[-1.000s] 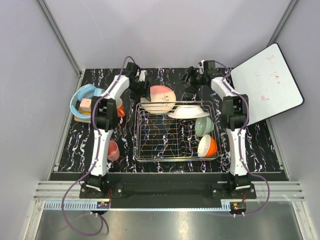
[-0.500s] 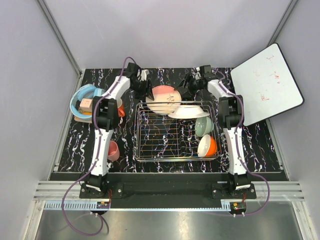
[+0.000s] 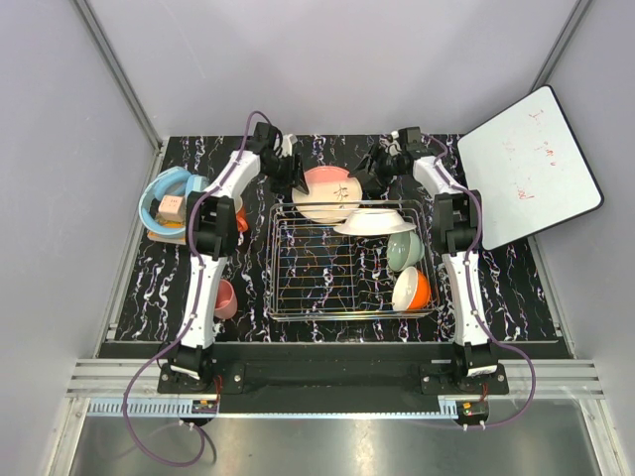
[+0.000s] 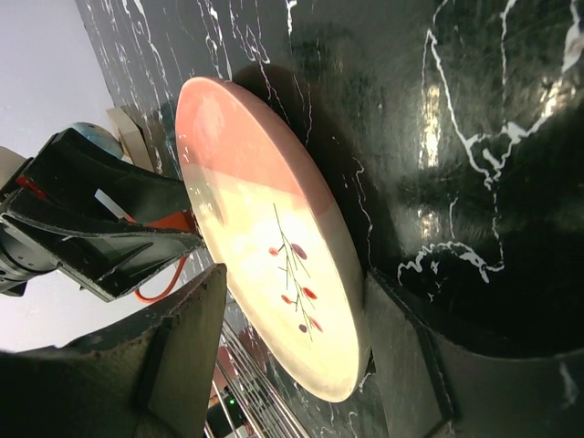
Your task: Load the mixed dishes into the dish rack
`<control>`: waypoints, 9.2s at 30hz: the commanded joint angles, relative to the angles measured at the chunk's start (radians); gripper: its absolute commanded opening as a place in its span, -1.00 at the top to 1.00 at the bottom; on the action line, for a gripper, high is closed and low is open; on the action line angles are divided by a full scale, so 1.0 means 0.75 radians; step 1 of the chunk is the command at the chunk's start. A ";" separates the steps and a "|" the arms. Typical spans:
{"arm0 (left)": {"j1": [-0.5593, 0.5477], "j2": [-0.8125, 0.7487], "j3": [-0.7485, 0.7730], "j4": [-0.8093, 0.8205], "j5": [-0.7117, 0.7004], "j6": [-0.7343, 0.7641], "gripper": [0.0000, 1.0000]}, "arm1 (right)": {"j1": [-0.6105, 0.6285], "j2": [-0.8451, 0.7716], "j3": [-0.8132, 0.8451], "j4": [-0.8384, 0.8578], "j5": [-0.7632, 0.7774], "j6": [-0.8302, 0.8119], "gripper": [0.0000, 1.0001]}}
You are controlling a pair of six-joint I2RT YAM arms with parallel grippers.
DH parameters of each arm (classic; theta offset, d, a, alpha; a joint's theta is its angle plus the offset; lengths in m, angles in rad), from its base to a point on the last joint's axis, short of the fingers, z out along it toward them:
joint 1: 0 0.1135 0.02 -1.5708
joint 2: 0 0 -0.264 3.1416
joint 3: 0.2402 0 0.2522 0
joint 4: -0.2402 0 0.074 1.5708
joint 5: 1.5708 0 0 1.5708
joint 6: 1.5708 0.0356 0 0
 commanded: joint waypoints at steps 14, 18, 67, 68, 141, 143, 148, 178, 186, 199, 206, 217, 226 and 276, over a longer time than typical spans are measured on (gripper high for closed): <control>-0.190 0.108 -0.037 0.200 0.191 -0.079 -0.19 | 0.148 -0.039 0.106 0.419 -0.320 0.344 -0.26; -0.210 0.112 -0.035 0.211 0.213 -0.089 -0.19 | 0.160 -0.015 0.122 0.454 -0.341 0.389 -0.15; 0.142 -0.708 -0.315 -0.110 0.179 0.140 -0.98 | 0.064 -0.321 0.362 0.108 0.029 -0.310 1.00; 0.150 -0.741 -0.335 -0.116 0.179 0.148 -0.98 | 0.064 -0.334 0.378 0.128 0.036 -0.306 1.00; 0.301 -1.338 -0.935 -0.417 0.117 0.395 -0.98 | 1.007 -2.064 -1.336 -0.440 1.089 -2.153 1.00; 0.301 -1.336 -0.939 -0.413 0.115 0.395 -0.98 | 1.017 -2.062 -1.342 -0.440 1.087 -2.153 1.00; 0.301 -1.340 -0.939 -0.413 0.109 0.400 -0.98 | 1.052 -2.052 -1.367 -0.452 1.073 -2.116 1.00; 0.301 -1.332 -0.947 -0.399 0.117 0.408 -0.98 | 1.095 -2.001 -1.653 -0.393 1.058 -2.010 0.48; 0.301 -1.308 -0.933 -0.382 0.021 0.420 -0.98 | 1.097 -2.089 -1.682 -0.393 1.071 -1.922 -0.96; 0.305 -1.316 -0.878 -0.362 -0.157 0.430 -0.98 | 1.109 -2.121 -1.424 -0.566 1.091 -1.795 -1.00; 0.312 -1.283 -0.845 -0.344 -0.220 0.432 -0.98 | 1.119 -2.119 -1.314 -0.669 1.111 -1.678 -1.00; 0.349 -1.199 -0.943 -0.203 -0.216 0.469 -0.98 | 1.117 -1.868 -0.955 -0.314 1.182 -1.047 -0.99; 0.234 -1.083 -0.976 -0.078 -0.353 0.508 -0.98 | 1.091 -1.849 -1.136 0.035 1.541 -0.783 -0.86; 0.314 -1.823 -0.988 0.511 1.148 -0.019 1.00 | 0.598 -1.760 -1.501 1.034 0.408 0.499 -0.99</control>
